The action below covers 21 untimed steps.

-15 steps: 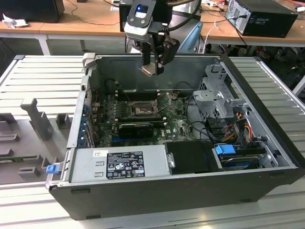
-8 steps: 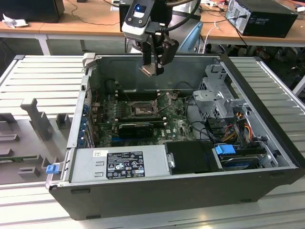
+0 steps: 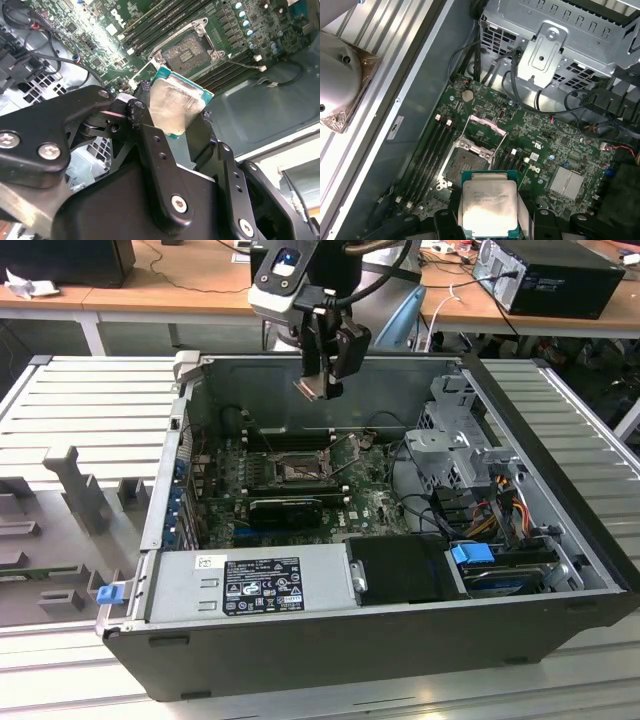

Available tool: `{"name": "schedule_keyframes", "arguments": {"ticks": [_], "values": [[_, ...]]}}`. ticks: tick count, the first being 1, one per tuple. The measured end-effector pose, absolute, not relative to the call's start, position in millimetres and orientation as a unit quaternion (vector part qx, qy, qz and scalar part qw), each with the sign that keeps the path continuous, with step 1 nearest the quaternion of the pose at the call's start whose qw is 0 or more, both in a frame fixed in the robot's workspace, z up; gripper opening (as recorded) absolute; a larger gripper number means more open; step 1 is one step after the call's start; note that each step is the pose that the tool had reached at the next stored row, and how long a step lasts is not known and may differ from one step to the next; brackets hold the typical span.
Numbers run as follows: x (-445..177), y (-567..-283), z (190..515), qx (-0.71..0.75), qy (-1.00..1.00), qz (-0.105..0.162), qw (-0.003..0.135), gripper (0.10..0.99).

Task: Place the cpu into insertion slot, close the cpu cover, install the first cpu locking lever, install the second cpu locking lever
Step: 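Place the cpu into insertion slot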

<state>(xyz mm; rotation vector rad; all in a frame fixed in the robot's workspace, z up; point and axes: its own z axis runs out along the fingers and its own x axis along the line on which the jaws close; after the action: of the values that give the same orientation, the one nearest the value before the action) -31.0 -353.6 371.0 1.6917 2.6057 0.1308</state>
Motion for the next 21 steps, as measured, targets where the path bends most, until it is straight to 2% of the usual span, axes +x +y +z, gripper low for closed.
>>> {"name": "schedule_keyframes", "arguments": {"ticks": [21], "values": [[-31.0,-353.6,370.4,0.646,0.762,0.04,0.021,0.525]]}}
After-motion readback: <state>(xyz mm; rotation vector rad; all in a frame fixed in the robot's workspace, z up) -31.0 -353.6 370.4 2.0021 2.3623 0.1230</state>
